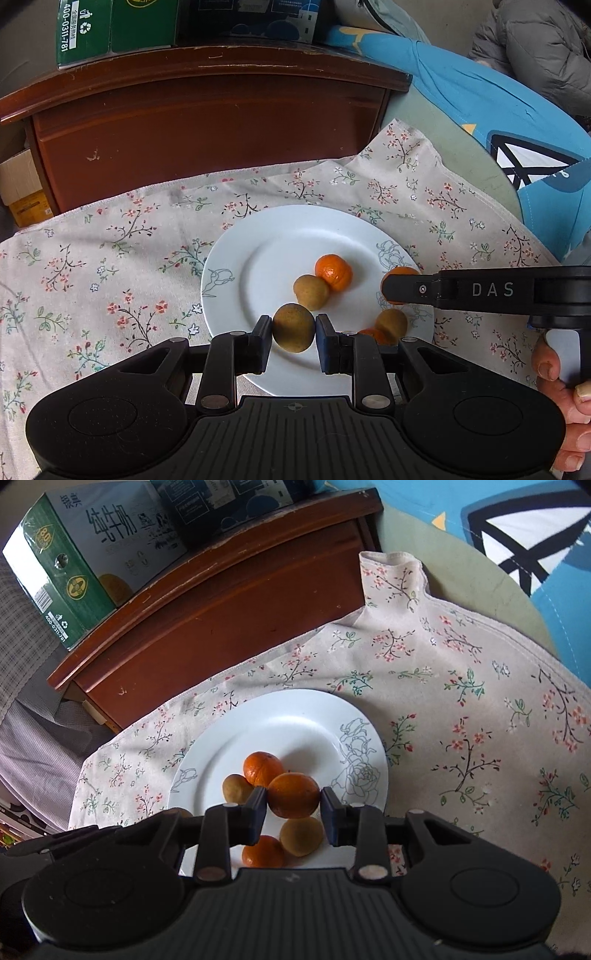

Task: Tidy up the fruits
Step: 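Carry both fruits onto the plate and open both tools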

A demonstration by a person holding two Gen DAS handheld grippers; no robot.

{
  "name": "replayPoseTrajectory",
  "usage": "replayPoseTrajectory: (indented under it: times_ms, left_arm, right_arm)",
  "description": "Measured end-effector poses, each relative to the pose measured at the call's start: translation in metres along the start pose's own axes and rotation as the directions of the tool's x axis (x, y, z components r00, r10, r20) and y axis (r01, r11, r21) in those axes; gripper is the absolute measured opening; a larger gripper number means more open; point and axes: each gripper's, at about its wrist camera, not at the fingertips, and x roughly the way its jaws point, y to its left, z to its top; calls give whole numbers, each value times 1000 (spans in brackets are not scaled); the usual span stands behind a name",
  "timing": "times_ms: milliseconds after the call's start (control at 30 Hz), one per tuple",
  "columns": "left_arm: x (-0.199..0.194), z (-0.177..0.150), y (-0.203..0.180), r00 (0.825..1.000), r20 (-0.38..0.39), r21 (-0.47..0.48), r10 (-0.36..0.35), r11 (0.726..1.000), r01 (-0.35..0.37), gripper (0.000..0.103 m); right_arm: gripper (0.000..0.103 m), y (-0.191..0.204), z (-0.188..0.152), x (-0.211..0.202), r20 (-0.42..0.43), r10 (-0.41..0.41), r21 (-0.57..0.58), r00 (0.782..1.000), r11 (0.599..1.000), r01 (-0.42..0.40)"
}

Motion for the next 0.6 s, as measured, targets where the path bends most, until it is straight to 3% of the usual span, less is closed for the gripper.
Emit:
replayPoseTrajectory:
  times_ms: [333, 400, 433, 467, 600]
  left_arm:
    - [6, 8, 4, 999, 8, -19, 32, 999, -32, 27]
    - [1, 10, 4, 999, 18, -28, 35, 999, -34, 44]
    - [-3, 11, 4, 999, 37, -29, 33, 999, -32, 63]
    - [-8, 11, 3, 998, 58, -30, 35, 999, -33, 73]
    - [-19, 13, 4, 997, 79, -52, 27, 998, -23, 75]
  right_arm:
    - [36, -3, 10, 6, 20, 1, 40, 1000, 999, -2]
    - [41, -2, 11, 4, 27, 3, 40, 1000, 999, -4]
    - [43, -2, 11, 3, 28, 2, 38, 1000, 999, -3]
    - [43, -1, 11, 2, 25, -3, 34, 1000, 999, 2]
    - [45, 6, 7, 0, 12, -42, -11, 999, 999, 42]
